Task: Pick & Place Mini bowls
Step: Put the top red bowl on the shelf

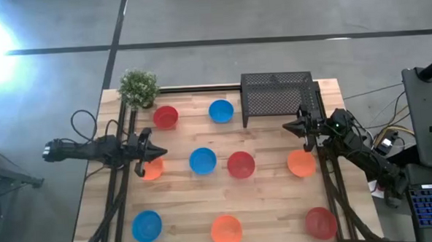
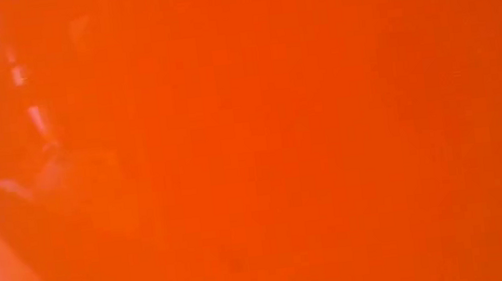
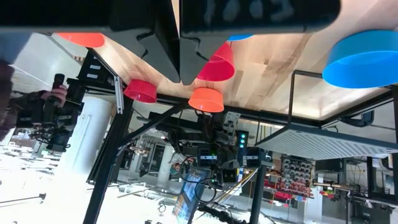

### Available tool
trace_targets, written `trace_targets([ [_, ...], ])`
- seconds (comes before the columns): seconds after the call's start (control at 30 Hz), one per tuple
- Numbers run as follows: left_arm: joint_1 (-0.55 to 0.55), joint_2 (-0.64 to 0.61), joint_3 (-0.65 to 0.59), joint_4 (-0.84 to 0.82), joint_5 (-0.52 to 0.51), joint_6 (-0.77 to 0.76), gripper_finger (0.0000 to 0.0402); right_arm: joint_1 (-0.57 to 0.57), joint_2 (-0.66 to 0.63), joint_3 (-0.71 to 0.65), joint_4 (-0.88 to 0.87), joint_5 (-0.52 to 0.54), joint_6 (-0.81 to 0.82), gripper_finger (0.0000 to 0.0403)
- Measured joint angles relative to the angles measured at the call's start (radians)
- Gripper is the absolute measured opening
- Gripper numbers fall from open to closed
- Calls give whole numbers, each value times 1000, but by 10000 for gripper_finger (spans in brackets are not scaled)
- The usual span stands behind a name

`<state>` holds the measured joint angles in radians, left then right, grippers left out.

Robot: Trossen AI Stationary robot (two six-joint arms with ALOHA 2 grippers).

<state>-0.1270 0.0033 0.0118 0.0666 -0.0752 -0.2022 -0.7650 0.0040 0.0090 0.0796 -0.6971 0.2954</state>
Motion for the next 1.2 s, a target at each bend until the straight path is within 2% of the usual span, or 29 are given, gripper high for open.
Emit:
trace_targets([
  [0.33,0,0,0,0,-2,0,0,0,0,0,8,9,25,8],
  [0.5,0,0,0,8,-6,-1,0,0,-2,0,16,9,161,8],
  [0.63,0,0,0,12,-9,-21,0,0,-2,0,41,9,169,8],
  [0.77,0,0,0,26,-23,-18,0,1,-3,0,141,-24,182,8],
  [1.0,0,0,1,78,-48,-24,0,2,-3,2,438,-22,225,8],
  [1.2,0,21,32,74,-95,47,0,2,11,72,449,-3,132,8],
])
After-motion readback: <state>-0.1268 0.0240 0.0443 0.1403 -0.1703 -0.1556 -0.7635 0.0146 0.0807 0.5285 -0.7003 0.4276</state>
